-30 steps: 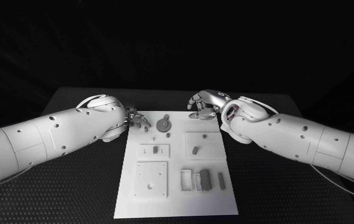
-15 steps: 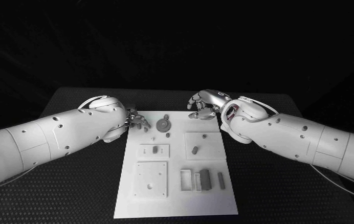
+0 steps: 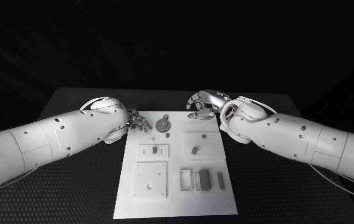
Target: Assemble the parts on the task board
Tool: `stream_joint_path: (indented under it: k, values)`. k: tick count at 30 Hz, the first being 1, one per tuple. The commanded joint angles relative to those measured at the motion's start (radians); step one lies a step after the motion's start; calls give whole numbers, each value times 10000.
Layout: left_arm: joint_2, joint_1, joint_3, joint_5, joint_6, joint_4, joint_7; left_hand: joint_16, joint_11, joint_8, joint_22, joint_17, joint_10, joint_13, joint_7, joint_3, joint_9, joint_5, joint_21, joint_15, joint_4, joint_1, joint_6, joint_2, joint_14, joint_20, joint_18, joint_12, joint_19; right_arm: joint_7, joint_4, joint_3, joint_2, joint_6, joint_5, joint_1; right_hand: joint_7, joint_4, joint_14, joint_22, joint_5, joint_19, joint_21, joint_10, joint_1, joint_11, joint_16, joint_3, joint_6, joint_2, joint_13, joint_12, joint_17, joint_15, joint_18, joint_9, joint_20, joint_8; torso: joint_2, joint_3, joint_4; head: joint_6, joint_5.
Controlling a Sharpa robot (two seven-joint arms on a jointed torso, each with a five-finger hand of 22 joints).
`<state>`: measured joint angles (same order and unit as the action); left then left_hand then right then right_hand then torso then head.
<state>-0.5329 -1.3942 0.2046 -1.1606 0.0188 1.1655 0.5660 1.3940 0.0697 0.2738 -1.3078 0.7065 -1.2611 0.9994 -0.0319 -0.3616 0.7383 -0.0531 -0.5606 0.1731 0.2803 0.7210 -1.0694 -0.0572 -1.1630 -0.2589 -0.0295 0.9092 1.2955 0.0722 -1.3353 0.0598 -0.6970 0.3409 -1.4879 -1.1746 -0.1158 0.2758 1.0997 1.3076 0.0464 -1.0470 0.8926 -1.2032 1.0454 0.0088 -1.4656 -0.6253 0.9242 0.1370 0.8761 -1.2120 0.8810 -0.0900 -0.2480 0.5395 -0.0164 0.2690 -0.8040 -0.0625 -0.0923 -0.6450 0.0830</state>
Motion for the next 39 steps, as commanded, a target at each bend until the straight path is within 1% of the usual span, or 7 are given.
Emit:
stream_joint_path:
  k: [1, 18, 26, 28, 32, 34, 39]
  values:
    - [28, 26, -2, 54, 143, -36, -170, 67, -52, -64, -120, -19, -11, -22, -170, 7, -17, 30, 13, -19, 73, 52, 76, 122, -29, -36, -268, 69, 49, -37, 3, 3, 5, -59, -16, 5, -87, -60, -12, 88, 22, -45, -53, 53, -69, 23, 43, 3, -3, 13, -13, 23, -14, -41, -138, -14, -35, -64, -4, -9, 3, 4, 43]
    - [-9, 42, -3, -34, 26, -18, -157, 149, -33, -23, -189, -110, 17, -133, -148, 294, -45, -71, -2, -4, 109, 1027, -33, 671, -11, -33, -230, 176, 29, -4, 26, 3, 6, -181, -16, 5, -88, -38, -8, 91, 22, -47, -52, 50, -43, 24, 39, -10, -5, 20, -12, 19, -13, -41, -138, -13, -29, -68, -1, 3, 3, -49, 14]
    - [-86, 48, -4, -22, -221, 88, -198, 219, 9, 74, -204, -163, -20, -207, -103, 383, -37, -462, -41, 33, 123, 1808, -181, 1065, -52, -52, -211, 263, 71, 20, 34, 3, -1, -225, -17, 5, -89, -30, -9, 92, 22, -45, -54, 51, -35, 25, 40, -14, -8, 22, -12, 18, -14, -40, -138, -13, -28, -70, -4, -7, -2, -58, 14]
    - [-109, 50, -5, 15, -266, 108, -215, 234, 30, 137, -167, -191, -62, -253, -70, -292, -15, 60, -44, 36, -178, 2302, -267, 739, -82, -45, -194, 276, 153, 20, 34, 3, 1, -225, -17, 5, -89, -29, -9, 92, 21, -45, -54, 51, -35, 25, 40, -14, -8, 23, -12, 18, -14, -40, -138, -13, -28, -70, 1, -1, 1, -57, 7]
    - [-202, 54, -7, 47, -528, 198, -165, 269, 68, 246, -168, -214, -126, -294, -40, -1142, 35, 44, -64, 85, -320, 2726, -381, 830, -137, -41, -168, 306, 237, 23, 49, 3, -1, -239, -17, 5, -89, -28, -9, 92, 21, -44, -54, 51, -35, 25, 40, -14, -9, 23, -12, 18, -14, -39, -138, -13, -28, -71, 3, 1, 2, -59, -1]
    - [-247, 59, -9, 47, -581, 242, -160, 297, 53, 321, -189, -242, -159, -333, -32, -1693, 74, 41, -96, 86, -494, 2729, -371, 690, -167, -26, -123, 336, 283, 25, 60, 3, -2, -252, -17, 5, -90, -28, -9, 92, 21, -44, -54, 51, -36, 25, 40, -14, -9, 23, -12, 18, -14, -39, -138, -13, -28, -71, 2, -2, 2, -65, -1]
    - [-426, 66, -18, 289, -691, 406, -160, 333, 98, 466, -206, -269, -205, -368, -7, -2010, 149, 49, -148, 105, -531, 2660, -447, 650, -204, -13, -80, 380, 329, 19, 73, 3, -15, -261, -18, 5, -90, -27, -10, 92, 21, -44, -55, 52, -37, 26, 41, -14, -9, 24, -12, 18, -15, -38, -138, -13, -28, -72, 6, 2, -6, -64, -8]
